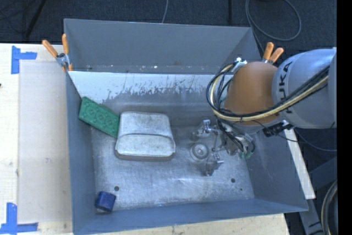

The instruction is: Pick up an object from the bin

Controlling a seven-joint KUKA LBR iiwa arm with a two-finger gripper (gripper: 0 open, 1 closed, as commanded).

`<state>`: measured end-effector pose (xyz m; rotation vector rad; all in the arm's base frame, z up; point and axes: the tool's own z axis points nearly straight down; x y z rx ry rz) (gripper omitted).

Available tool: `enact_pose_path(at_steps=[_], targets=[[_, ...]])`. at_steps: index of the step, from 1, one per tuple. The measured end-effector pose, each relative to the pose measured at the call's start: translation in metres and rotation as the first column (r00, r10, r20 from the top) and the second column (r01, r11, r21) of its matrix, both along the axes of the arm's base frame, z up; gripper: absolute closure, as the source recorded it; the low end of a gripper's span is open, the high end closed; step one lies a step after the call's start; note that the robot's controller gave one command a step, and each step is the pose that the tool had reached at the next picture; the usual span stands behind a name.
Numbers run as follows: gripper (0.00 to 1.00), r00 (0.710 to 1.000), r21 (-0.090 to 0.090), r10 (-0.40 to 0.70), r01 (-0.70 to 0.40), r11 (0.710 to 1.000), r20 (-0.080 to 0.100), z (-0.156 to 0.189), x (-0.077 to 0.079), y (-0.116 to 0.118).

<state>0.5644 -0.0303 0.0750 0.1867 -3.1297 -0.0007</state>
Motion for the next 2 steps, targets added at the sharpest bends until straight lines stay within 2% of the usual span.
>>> enact_pose_path(at_steps=[1,2], targets=[[1.0,1.0,0.001,0.0,0.0,1.0,0.005,0.004,0.002,0.001],[1.0,1.0,-0.001,0.018,-0.018,1.0,0.014,0.157,-0.011,-0.013]])
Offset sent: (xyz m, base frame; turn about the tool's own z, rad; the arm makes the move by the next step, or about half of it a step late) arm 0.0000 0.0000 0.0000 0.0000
